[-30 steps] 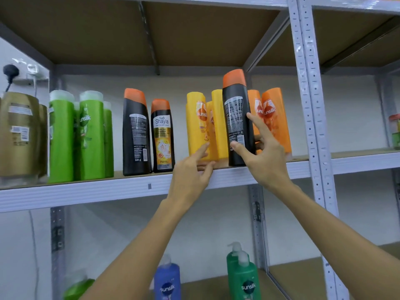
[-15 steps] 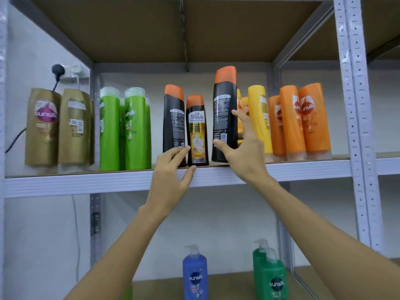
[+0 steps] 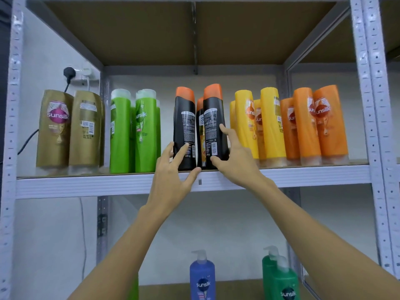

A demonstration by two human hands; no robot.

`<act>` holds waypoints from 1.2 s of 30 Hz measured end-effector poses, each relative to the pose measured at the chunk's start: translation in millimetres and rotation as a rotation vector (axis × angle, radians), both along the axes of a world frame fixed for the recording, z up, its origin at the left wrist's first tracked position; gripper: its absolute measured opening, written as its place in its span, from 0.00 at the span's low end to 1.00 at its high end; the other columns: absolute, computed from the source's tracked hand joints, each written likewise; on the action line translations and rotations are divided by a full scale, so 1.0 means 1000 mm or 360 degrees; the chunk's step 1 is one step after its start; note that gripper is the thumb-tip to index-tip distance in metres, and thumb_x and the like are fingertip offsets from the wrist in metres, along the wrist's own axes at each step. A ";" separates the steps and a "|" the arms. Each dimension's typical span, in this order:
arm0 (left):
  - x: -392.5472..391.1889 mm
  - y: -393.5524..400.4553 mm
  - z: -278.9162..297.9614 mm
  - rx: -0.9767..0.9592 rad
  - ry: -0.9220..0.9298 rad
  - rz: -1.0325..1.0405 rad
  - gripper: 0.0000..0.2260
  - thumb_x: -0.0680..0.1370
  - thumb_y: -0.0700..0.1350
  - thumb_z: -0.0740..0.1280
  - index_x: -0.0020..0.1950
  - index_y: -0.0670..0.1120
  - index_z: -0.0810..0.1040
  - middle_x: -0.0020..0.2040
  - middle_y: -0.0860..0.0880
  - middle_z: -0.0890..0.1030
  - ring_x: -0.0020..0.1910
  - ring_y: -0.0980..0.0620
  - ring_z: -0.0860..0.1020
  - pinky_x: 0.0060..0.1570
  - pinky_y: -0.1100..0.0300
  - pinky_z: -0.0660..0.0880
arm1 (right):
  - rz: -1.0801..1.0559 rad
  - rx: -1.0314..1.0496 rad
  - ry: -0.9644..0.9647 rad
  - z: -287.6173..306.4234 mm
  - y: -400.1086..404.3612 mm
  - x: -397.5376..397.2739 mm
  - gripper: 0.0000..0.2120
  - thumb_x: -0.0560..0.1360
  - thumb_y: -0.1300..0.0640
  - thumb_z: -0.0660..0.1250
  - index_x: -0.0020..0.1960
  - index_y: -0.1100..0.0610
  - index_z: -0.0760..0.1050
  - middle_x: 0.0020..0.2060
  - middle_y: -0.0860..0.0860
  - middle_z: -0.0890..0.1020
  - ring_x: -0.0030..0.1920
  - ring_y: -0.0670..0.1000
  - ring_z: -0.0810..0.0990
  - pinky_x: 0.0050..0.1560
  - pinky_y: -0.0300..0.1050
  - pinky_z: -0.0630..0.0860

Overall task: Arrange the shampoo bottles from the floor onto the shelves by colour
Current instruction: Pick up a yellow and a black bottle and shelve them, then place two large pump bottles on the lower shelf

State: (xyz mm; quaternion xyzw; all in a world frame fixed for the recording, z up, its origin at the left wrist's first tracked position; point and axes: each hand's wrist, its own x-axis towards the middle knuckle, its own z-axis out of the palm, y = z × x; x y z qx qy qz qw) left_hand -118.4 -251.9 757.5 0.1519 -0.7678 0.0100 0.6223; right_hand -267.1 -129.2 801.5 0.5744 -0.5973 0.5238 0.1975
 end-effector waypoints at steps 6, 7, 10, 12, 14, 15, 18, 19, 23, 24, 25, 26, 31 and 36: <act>0.001 0.001 0.000 0.0040 0.0003 0.0003 0.30 0.77 0.54 0.72 0.76 0.50 0.69 0.76 0.45 0.66 0.74 0.48 0.65 0.67 0.63 0.59 | -0.0004 0.0100 0.0039 -0.005 -0.001 -0.001 0.42 0.77 0.55 0.73 0.79 0.38 0.51 0.63 0.49 0.82 0.40 0.40 0.76 0.40 0.32 0.71; 0.001 0.001 0.000 0.0037 0.0002 0.0001 0.30 0.76 0.54 0.72 0.76 0.49 0.69 0.76 0.44 0.66 0.74 0.48 0.65 0.67 0.63 0.59 | -0.0014 0.0099 0.0033 -0.004 -0.002 0.000 0.42 0.76 0.55 0.73 0.79 0.38 0.51 0.63 0.49 0.82 0.43 0.43 0.78 0.42 0.35 0.71; 0.003 0.001 0.001 0.0034 0.0003 0.0005 0.29 0.76 0.54 0.72 0.76 0.49 0.70 0.76 0.45 0.67 0.73 0.50 0.65 0.67 0.64 0.59 | -0.0081 0.0093 0.0026 -0.005 -0.004 0.002 0.40 0.76 0.53 0.74 0.79 0.39 0.53 0.59 0.51 0.83 0.41 0.46 0.75 0.36 0.35 0.68; 0.003 0.002 0.001 0.0028 0.0005 0.0001 0.28 0.76 0.53 0.72 0.75 0.49 0.71 0.75 0.45 0.68 0.73 0.50 0.66 0.66 0.64 0.59 | -0.0127 0.0094 0.0059 -0.005 -0.007 0.003 0.39 0.77 0.52 0.73 0.79 0.40 0.53 0.58 0.51 0.84 0.41 0.47 0.75 0.33 0.33 0.66; 0.003 0.002 0.001 0.0032 0.0006 -0.0004 0.27 0.76 0.53 0.72 0.74 0.50 0.72 0.74 0.45 0.68 0.72 0.50 0.67 0.66 0.64 0.60 | -0.0148 0.0085 0.0079 -0.006 -0.008 0.003 0.38 0.77 0.51 0.73 0.78 0.40 0.53 0.59 0.50 0.83 0.47 0.51 0.80 0.35 0.33 0.67; 0.004 0.001 0.001 0.0032 0.0005 -0.0003 0.27 0.76 0.53 0.73 0.74 0.50 0.72 0.74 0.45 0.69 0.72 0.50 0.67 0.66 0.64 0.60 | -0.0148 0.0078 0.0084 -0.007 -0.008 0.003 0.38 0.77 0.51 0.72 0.78 0.40 0.54 0.59 0.50 0.83 0.51 0.53 0.82 0.36 0.34 0.69; 0.007 0.001 -0.001 0.0031 -0.0020 -0.0005 0.26 0.76 0.53 0.72 0.73 0.50 0.72 0.73 0.45 0.69 0.71 0.49 0.68 0.66 0.62 0.63 | -0.0131 0.0069 0.0078 -0.011 -0.005 0.005 0.36 0.79 0.51 0.70 0.79 0.41 0.53 0.60 0.50 0.83 0.52 0.54 0.82 0.46 0.45 0.75; 0.008 0.002 -0.002 0.0025 -0.0033 -0.0004 0.26 0.77 0.53 0.72 0.73 0.50 0.72 0.73 0.45 0.70 0.70 0.48 0.70 0.65 0.61 0.65 | -0.0135 0.0068 0.0087 -0.013 -0.004 0.005 0.36 0.79 0.51 0.69 0.79 0.41 0.53 0.59 0.51 0.83 0.49 0.54 0.81 0.48 0.46 0.75; 0.012 0.007 -0.009 0.0035 -0.0038 -0.0008 0.23 0.76 0.49 0.73 0.71 0.49 0.74 0.74 0.43 0.68 0.61 0.44 0.75 0.64 0.53 0.72 | -0.0188 0.0065 0.0174 -0.027 -0.001 0.008 0.33 0.80 0.50 0.67 0.80 0.48 0.56 0.54 0.52 0.81 0.47 0.53 0.77 0.47 0.46 0.71; 0.012 0.009 -0.013 0.0036 -0.0044 0.0000 0.23 0.76 0.46 0.73 0.70 0.48 0.75 0.74 0.42 0.68 0.62 0.44 0.75 0.65 0.54 0.70 | -0.0190 0.0050 0.0182 -0.032 0.002 0.009 0.32 0.80 0.49 0.67 0.80 0.49 0.56 0.57 0.51 0.79 0.55 0.54 0.78 0.52 0.47 0.72; 0.013 0.011 -0.017 0.0030 -0.0060 0.0021 0.22 0.76 0.45 0.73 0.70 0.47 0.75 0.74 0.42 0.68 0.64 0.43 0.74 0.66 0.56 0.68 | -0.0193 0.0041 0.0193 -0.038 0.005 0.010 0.32 0.80 0.49 0.66 0.79 0.50 0.57 0.65 0.50 0.77 0.64 0.54 0.75 0.59 0.49 0.73; 0.014 0.013 -0.022 0.0017 -0.0077 0.0048 0.22 0.76 0.43 0.73 0.70 0.46 0.75 0.74 0.41 0.68 0.65 0.43 0.72 0.66 0.56 0.66 | -0.0206 0.0043 0.0215 -0.045 0.009 0.012 0.31 0.80 0.49 0.65 0.79 0.50 0.58 0.71 0.49 0.73 0.71 0.53 0.70 0.66 0.50 0.71; 0.020 0.026 -0.055 -0.0018 -0.0166 0.0095 0.22 0.78 0.41 0.68 0.72 0.44 0.73 0.76 0.40 0.66 0.75 0.41 0.63 0.74 0.47 0.62 | -0.0291 0.0088 0.0370 -0.081 0.030 0.015 0.27 0.81 0.49 0.63 0.78 0.52 0.61 0.79 0.49 0.62 0.80 0.49 0.53 0.78 0.49 0.57; 0.026 0.047 -0.095 0.0144 -0.0243 0.0014 0.23 0.80 0.43 0.65 0.75 0.47 0.70 0.78 0.44 0.63 0.77 0.45 0.60 0.75 0.54 0.56 | -0.0192 0.0184 0.0283 -0.118 0.053 0.017 0.29 0.82 0.49 0.63 0.80 0.50 0.59 0.81 0.48 0.58 0.81 0.47 0.51 0.76 0.43 0.52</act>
